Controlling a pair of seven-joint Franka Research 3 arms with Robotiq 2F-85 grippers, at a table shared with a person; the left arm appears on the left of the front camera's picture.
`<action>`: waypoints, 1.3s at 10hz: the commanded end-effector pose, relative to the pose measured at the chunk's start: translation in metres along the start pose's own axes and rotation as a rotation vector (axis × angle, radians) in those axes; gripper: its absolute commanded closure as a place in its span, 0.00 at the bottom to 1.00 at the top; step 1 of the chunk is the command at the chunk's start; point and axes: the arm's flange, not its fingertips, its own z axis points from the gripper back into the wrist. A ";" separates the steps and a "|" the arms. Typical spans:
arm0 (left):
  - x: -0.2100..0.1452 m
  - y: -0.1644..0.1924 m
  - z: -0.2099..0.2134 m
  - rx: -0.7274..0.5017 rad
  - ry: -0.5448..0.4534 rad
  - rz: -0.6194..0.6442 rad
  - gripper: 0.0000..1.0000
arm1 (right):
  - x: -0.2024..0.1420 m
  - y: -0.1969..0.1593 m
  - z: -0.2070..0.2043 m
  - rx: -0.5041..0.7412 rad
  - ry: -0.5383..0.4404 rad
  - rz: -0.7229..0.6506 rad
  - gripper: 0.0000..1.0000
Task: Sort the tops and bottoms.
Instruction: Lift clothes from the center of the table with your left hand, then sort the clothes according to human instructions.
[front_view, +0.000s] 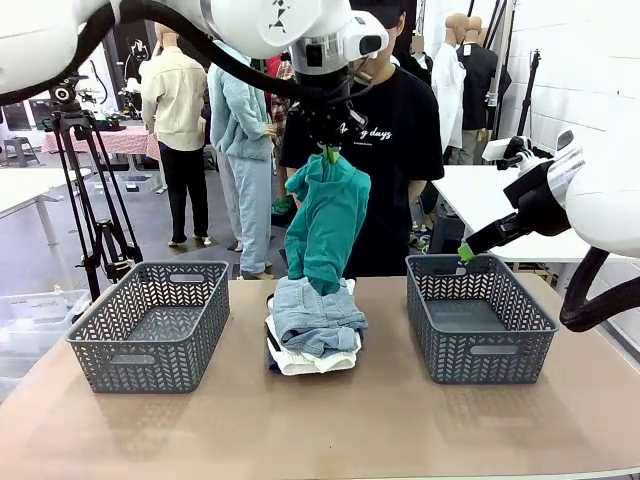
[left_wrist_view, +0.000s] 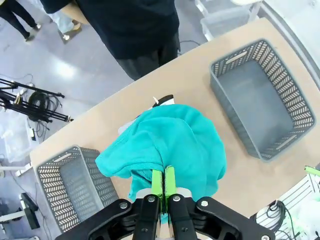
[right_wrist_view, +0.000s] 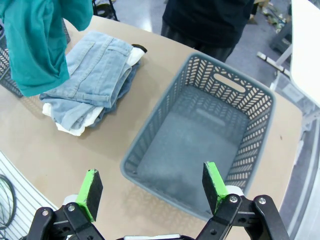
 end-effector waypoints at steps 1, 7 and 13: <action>0.001 0.000 -0.001 0.001 0.006 -0.002 1.00 | 0.000 -0.001 -0.002 0.013 -0.006 0.001 0.00; 0.001 0.000 -0.001 0.001 0.006 -0.002 1.00 | 0.000 -0.001 -0.002 0.013 -0.006 0.001 0.00; 0.001 0.000 -0.001 0.001 0.006 -0.002 1.00 | 0.000 -0.001 -0.002 0.013 -0.006 0.001 0.00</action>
